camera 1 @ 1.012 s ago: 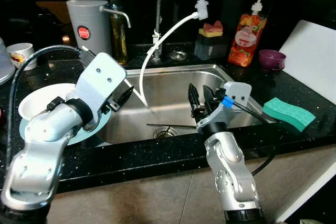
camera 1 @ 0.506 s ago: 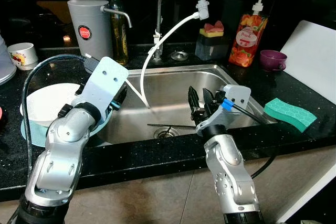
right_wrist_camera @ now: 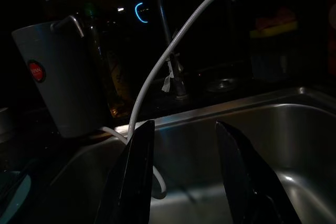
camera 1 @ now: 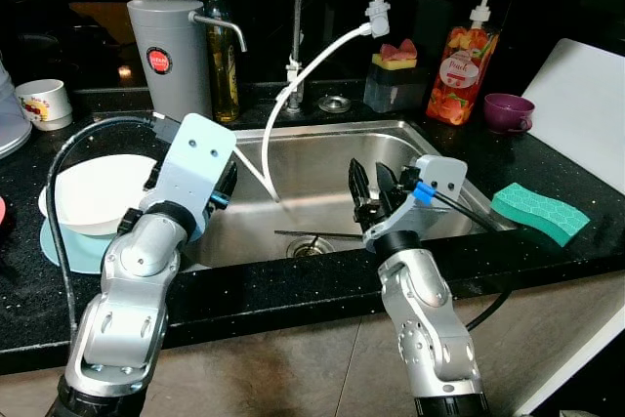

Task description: Kitchen organization

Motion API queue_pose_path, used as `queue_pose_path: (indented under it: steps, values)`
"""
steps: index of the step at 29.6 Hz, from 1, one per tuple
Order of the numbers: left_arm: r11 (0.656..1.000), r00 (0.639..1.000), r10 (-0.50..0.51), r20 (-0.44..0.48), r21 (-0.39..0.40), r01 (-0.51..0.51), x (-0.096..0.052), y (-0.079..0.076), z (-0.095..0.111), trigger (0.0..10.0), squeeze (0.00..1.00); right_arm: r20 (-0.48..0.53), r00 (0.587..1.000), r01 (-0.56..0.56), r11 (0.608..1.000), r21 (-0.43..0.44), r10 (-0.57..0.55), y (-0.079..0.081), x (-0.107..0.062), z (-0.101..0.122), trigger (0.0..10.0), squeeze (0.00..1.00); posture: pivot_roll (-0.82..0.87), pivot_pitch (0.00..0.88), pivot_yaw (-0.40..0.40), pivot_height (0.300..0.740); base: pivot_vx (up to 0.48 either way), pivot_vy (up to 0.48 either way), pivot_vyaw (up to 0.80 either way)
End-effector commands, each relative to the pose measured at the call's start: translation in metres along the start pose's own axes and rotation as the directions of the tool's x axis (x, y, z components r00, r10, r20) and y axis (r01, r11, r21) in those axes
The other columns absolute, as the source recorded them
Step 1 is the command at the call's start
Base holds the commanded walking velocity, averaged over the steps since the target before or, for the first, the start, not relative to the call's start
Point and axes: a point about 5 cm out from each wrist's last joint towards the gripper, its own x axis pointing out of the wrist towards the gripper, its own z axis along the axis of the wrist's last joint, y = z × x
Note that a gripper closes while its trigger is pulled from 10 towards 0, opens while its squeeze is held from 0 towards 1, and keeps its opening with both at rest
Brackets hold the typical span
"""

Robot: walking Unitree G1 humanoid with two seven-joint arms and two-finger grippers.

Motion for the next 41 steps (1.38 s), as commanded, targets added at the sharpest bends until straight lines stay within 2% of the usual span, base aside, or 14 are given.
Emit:
queue_pose_path:
  steps: [1, 10, 16, 18, 26, 31, 33, 37, 41]
  values:
    - [1.0, 1.0, -0.002, -0.023, -0.001, 0.002, -0.001, -0.004, -0.006, 10.0, 0.0, 0.002, 1.0, -0.009, 1.0, 0.004, 0.009, 0.002, 0.0, 0.001, 10.0, 0.0, 0.22, 0.106, -0.06, 0.74, 0.0, 0.0, 0.0]
    - [1.0, 1.0, 0.016, -0.015, -0.015, -0.017, -0.003, -0.005, -0.006, 10.0, 0.0, -0.004, 1.0, -0.015, 1.0, -0.004, 0.015, -0.001, 0.0, 0.001, 10.0, 0.0, 0.22, 0.095, -0.089, 0.74, 0.0, 0.0, 0.0]
    - [0.999, 0.999, 0.04, -0.007, -0.001, -0.04, 0.0, 0.0, -0.006, 10.0, 0.0, 0.01, 1.0, -0.02, 1.0, -0.022, 0.02, -0.006, 0.006, 0.008, 10.0, 0.0, 0.23, 0.1, -0.098, 0.74, 0.0, 0.0, 0.0]
    - [0.999, 0.999, 0.041, 0.005, 0.001, -0.041, 0.001, 0.002, -0.004, 10.0, 0.0, 0.023, 1.0, -0.005, 0.999, -0.037, 0.006, -0.012, 0.009, 0.012, 10.0, 0.0, 0.22, 0.096, -0.094, 0.74, 0.0, 0.0, 0.0]
    - [0.998, 0.999, 0.044, 0.009, 0.043, -0.044, 0.006, 0.001, -0.006, 10.0, 0.0, 0.037, 0.999, 0.013, 0.999, -0.036, -0.011, -0.011, 0.009, 0.016, 10.0, 0.0, 0.2, 0.106, -0.097, 0.74, 0.0, 0.0, 0.0]
    - [0.998, 0.998, 0.053, 0.028, 0.029, -0.054, 0.012, 0.0, -0.004, 10.0, 0.0, 0.026, 1.0, 0.001, 0.998, -0.055, 0.0, -0.011, 0.004, 0.015, 10.0, 0.0, 0.16, 0.087, -0.097, 0.74, 0.0, 0.0, 0.0]
    - [0.999, 0.998, 0.049, 0.05, 0.011, -0.05, 0.016, -0.001, 0.002, 10.0, 0.0, 0.03, 0.999, 0.022, 0.997, -0.076, -0.02, -0.021, 0.003, 0.019, 10.0, 0.0, 0.16, 0.086, -0.093, 0.74, 0.0, 0.0, 0.0]
    - [0.997, 0.999, 0.046, 0.018, -0.065, -0.045, 0.015, -0.001, -0.003, 10.0, 0.0, 0.035, 0.999, 0.041, 0.996, -0.079, -0.038, -0.024, 0.003, 0.018, 10.0, 0.0, 0.17, 0.08, -0.104, 0.74, 0.0, 0.0, 0.0]
    - [0.998, 0.998, 0.05, 0.026, -0.04, -0.049, 0.015, 0.002, -0.003, 10.0, 0.0, 0.036, 0.999, 0.031, 0.997, -0.072, -0.029, -0.019, 0.005, 0.019, 10.0, 0.0, 0.16, 0.083, -0.11, 0.74, 0.0, 0.0, 0.0]
